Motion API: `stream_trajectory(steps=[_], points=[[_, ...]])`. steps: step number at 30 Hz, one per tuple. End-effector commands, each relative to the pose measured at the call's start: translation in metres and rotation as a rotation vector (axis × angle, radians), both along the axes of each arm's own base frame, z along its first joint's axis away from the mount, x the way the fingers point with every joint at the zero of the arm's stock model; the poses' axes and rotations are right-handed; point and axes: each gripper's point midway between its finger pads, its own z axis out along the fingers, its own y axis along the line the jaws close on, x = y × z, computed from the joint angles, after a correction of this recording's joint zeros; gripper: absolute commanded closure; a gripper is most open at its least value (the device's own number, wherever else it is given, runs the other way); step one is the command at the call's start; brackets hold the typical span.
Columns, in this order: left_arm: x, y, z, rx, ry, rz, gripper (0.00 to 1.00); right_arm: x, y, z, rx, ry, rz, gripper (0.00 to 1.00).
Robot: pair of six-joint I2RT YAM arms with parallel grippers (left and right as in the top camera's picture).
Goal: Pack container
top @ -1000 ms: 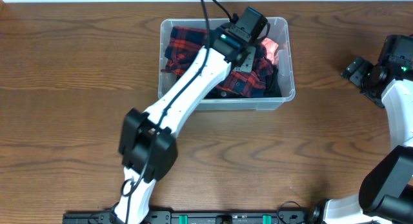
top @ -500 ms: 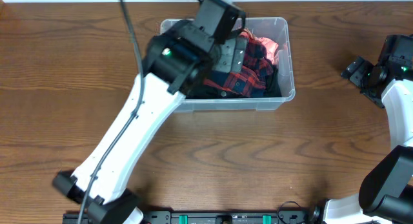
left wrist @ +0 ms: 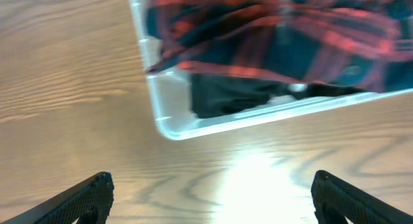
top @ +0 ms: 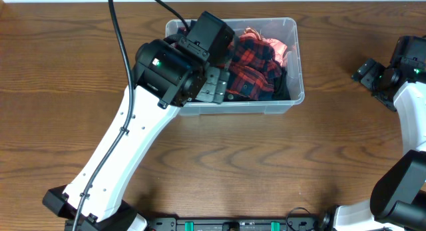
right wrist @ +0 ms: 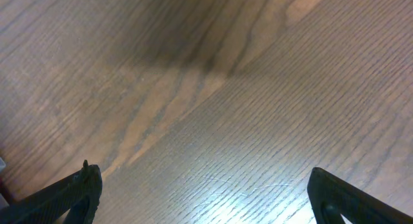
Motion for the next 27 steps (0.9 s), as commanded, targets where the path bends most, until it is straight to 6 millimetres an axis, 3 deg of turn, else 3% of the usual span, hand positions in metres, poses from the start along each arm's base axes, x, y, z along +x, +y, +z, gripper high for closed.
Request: stream_trajectory(steps=[1,8,12,16,20,27], points=[[0.004,0.032,0.021,0.06,-0.085,0.062,0.02,0.003,-0.002,0.008,-0.004,-0.022,-0.012,0.01],[0.018,0.076,0.057,-0.034,-0.242,0.191,0.02,0.003,-0.002,0.008,-0.004,-0.022,-0.012,0.01],[0.027,0.09,0.086,-0.132,-0.405,0.178,0.02,0.003,-0.002,0.008,-0.004,-0.022,-0.012,0.01],[0.028,0.105,0.101,-0.201,-0.564,0.165,0.02,0.003,-0.002,0.008,-0.004,-0.022,-0.012,0.01],[0.022,0.119,0.095,-0.251,-0.676,0.163,0.02,0.003,-0.002,0.008,-0.004,-0.022,-0.012,0.01],[0.004,0.136,0.048,-0.331,-0.815,0.156,0.02,0.003,-0.002,0.008,-0.004,-0.022,-0.012,0.01]])
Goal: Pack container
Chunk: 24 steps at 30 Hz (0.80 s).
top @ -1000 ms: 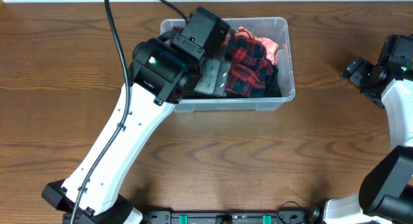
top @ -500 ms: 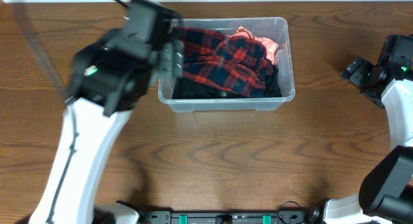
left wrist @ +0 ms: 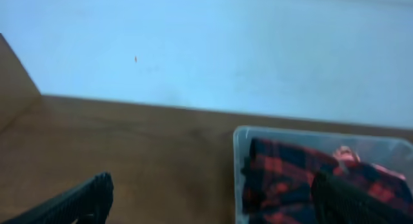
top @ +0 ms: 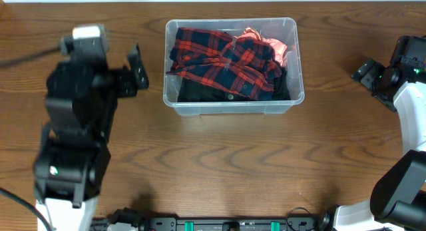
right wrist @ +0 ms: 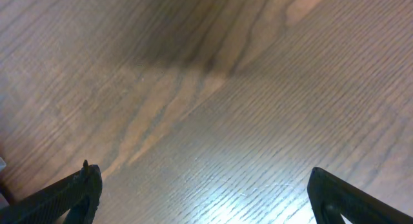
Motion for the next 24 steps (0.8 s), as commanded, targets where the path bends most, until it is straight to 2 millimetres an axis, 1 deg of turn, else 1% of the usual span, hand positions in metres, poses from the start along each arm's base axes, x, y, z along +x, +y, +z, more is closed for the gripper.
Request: stream_trajectory(steps=[1,7,13,18,24], points=[[-0.012,-0.003,-0.03,-0.008,-0.03,-0.06,0.02,0.003,-0.002,0.008,-0.003,-0.022,-0.012,0.01],[-0.031,-0.003,-0.074,-0.031,-0.179,-0.089,0.02,0.003,-0.002,0.008,-0.003,-0.022,-0.011,0.01],[-0.052,-0.002,-0.119,-0.04,-0.2,-0.087,0.02,0.003,-0.002,0.008,-0.003,-0.022,-0.011,0.01],[-0.066,0.001,-0.147,-0.044,-0.223,-0.079,0.02,0.003,-0.002,0.008,-0.003,-0.022,-0.011,0.01],[-0.072,0.004,-0.173,-0.06,-0.222,-0.066,0.02,0.003,-0.002,0.008,-0.004,-0.021,-0.011,0.01]])
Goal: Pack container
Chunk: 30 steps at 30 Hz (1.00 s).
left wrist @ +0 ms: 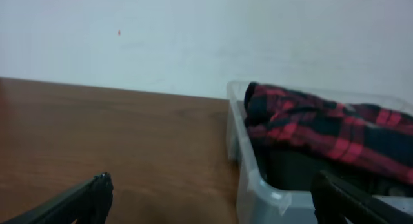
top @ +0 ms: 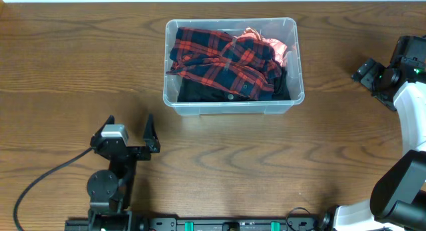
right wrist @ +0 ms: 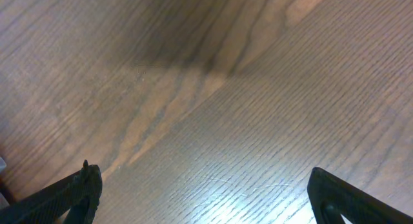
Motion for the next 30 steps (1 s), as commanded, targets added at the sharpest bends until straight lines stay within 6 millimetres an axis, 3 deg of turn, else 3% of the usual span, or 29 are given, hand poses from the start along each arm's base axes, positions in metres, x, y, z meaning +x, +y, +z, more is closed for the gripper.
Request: stream_trajectory(steps=[1,16,30], points=[[-0.002,0.001,-0.008,-0.009,-0.011,0.001,0.02,0.003,-0.002,0.008,-0.004,-0.022,-0.012,0.01],[-0.015,0.019,-0.067,0.007,0.147,0.094,0.02,0.003,-0.002,0.008,-0.004,-0.022,-0.012,0.01],[-0.015,0.022,-0.067,0.009,0.15,0.111,0.02,0.003,-0.002,0.008,-0.004,-0.022,-0.012,0.01]])
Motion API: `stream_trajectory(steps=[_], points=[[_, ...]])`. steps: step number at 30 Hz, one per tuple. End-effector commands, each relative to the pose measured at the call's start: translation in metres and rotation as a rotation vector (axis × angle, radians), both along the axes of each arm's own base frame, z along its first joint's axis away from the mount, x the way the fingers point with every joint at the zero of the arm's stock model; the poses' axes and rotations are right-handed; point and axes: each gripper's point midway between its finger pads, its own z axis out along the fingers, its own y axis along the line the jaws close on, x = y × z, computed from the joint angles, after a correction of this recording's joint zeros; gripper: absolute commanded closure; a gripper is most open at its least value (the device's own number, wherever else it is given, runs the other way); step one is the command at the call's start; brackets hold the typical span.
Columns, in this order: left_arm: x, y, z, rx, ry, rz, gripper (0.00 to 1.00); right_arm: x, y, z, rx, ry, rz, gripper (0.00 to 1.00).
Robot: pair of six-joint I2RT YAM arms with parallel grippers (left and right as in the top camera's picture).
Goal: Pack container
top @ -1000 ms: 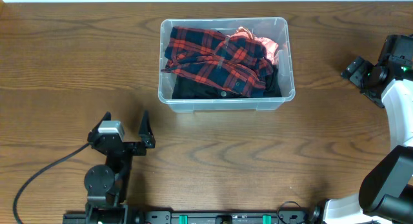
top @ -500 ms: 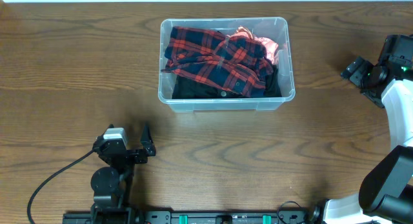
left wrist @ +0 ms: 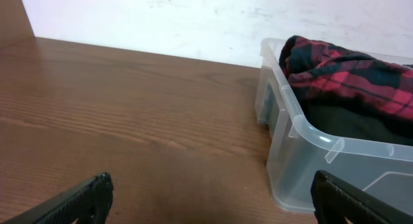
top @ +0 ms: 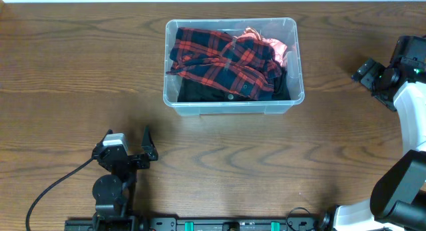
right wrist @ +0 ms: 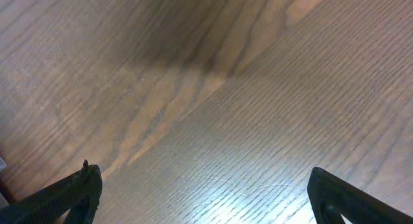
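Observation:
The clear plastic container point(top: 295, 98) stands at the back middle of the table. It holds a red plaid shirt point(top: 226, 58) on top, a black garment point(top: 200, 91) under it and a pink garment point(top: 276, 48) at the back right. In the left wrist view the container point(left wrist: 303, 150) is at the right, with the plaid shirt point(left wrist: 348, 75) rising above its rim. My left gripper point(top: 128, 136) sits low at the front left, open and empty, well short of the container. My right gripper point(top: 366, 74) is at the far right edge, open and empty over bare wood.
The wooden table point(top: 60, 71) stretches left and right of the container. A white wall point(left wrist: 193, 17) stands behind the table's far edge. A black cable point(top: 53, 184) trails from the left arm's base.
My left gripper has settled slightly nearer the front edge and lower, its camera now almost level with the table. The right arm and the container's contents are unchanged.
My left gripper was open over the container's front left corner. Then it was raised to the left of the container. Then it was folded down at the front left, where it now rests. The right arm stayed still throughout.

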Motion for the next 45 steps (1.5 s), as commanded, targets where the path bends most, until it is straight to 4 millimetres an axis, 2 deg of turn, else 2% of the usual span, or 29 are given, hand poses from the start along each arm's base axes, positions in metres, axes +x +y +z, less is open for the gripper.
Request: stream_trajectory(steps=[1,23,26,28,31,34,37,39,41,45], points=[[-0.002,0.004,-0.015,-0.001,0.048,0.023,0.02,0.003,-0.002,0.008,-0.004,-0.022,-0.012,0.01],[-0.002,0.004,-0.015,-0.001,0.048,0.023,0.02,0.003,-0.002,0.008,-0.004,-0.021,-0.012,0.01],[-0.002,0.004,-0.015,-0.001,0.048,0.023,0.02,0.003,0.0,0.021,-0.015,-0.052,-0.007,0.01],[-0.002,0.004,-0.015,-0.001,0.048,0.023,0.02,0.003,0.007,0.039,-0.029,-0.097,0.01,0.01],[-0.002,0.004,-0.015,-0.001,0.048,0.023,0.02,-0.002,0.028,0.078,-0.055,-0.195,0.056,0.01],[-0.002,0.004,-0.015,-0.001,0.048,0.023,0.02,-0.012,0.065,0.115,-0.072,-0.3,0.142,0.01],[-0.002,0.004,-0.015,-0.001,0.048,0.023,0.02,-0.029,0.108,0.141,-0.073,-0.393,0.252,0.01],[-0.002,0.004,-0.015,-0.001,0.048,0.023,0.02,-0.047,0.136,0.151,-0.064,-0.443,0.33,0.01],[-0.002,0.004,-0.015,-0.001,0.048,0.023,0.02,-0.064,0.14,0.157,-0.145,-0.489,0.356,0.01],[-0.002,0.004,-0.015,-0.001,0.048,0.023,0.02,-0.103,0.138,0.147,-0.164,-0.548,0.353,0.01]])
